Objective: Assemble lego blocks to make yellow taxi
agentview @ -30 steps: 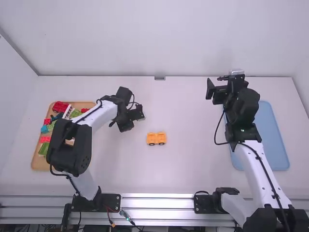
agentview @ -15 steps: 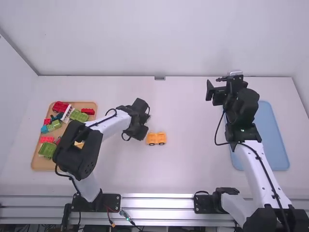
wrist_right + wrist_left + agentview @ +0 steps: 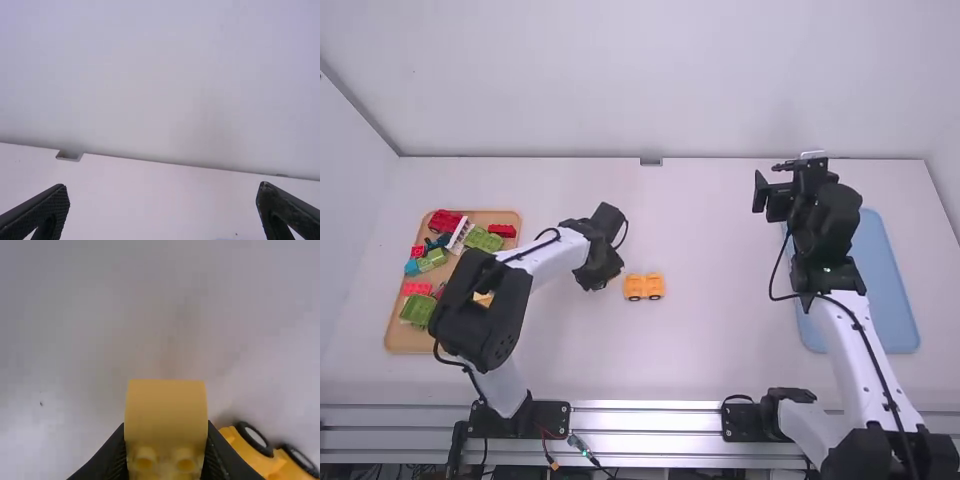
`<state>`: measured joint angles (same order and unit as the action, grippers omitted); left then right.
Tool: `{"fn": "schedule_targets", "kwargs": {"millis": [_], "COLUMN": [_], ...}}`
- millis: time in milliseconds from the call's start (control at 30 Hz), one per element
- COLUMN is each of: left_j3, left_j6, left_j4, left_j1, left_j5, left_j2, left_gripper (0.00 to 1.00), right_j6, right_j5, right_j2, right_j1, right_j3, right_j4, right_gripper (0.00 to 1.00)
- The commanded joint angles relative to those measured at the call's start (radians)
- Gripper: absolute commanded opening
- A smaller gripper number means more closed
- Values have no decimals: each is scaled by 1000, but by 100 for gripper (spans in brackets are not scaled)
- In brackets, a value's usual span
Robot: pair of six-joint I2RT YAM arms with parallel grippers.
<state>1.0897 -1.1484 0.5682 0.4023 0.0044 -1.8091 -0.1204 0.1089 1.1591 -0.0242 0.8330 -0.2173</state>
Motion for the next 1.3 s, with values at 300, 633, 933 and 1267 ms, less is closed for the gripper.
{"fn": "schedule_targets", "kwargs": {"millis": [300,633,933,1267], "left_j3": [-11,-11,-14,-72], "left_j6": [-708,-740,-798,-794], "left_j4": [116,130,109,15], "left_j1": [-13,-103,-99,-100], "left_j5": [-35,-13,4,60], "left_j2": [5,5,-14,-39], "left_gripper": [3,3,4,5], "right_j6": [-4,-4,-4,-4], "right_j5": [-1,-1,-1,-1], "right_j2": [-20,-20,-20,-20], "right_j1": [16,31,40,45], "right_j3": [35,35,35,35], "right_j4": [-2,5,9,9], "right_gripper": [99,99,99,99]}}
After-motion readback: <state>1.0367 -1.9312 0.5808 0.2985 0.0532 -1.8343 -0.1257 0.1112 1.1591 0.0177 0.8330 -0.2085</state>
